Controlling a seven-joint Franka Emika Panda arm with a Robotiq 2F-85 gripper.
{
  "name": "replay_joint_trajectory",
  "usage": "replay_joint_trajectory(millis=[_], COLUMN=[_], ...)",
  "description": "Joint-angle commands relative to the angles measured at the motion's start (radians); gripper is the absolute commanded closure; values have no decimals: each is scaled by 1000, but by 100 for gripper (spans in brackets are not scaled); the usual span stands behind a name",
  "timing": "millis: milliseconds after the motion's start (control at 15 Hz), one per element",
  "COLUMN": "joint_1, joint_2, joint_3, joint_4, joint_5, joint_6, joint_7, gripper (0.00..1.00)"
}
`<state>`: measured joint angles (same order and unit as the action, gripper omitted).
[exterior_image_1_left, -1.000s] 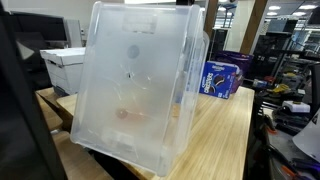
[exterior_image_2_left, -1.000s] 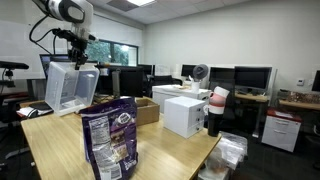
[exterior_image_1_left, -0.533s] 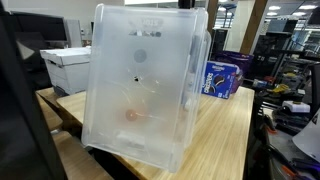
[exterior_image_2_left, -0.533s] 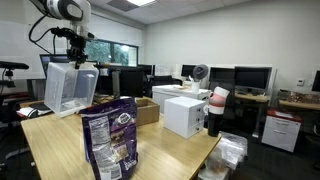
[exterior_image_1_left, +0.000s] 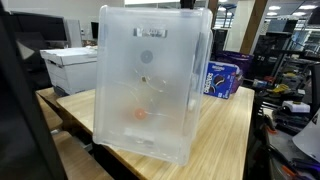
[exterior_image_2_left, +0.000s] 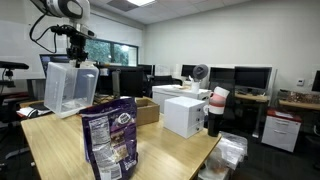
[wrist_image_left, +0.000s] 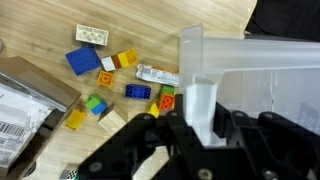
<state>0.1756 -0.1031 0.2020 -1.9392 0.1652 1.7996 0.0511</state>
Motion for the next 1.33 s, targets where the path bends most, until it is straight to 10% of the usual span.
replay_joint_trajectory(millis=[0,1267], joint_1=[7,62], joint_2=[8,58], joint_3=[4,87], joint_4=[33,137], joint_5=[-33,-364], joint_6=[-30,-210], joint_7=[25,235], gripper=[94,94])
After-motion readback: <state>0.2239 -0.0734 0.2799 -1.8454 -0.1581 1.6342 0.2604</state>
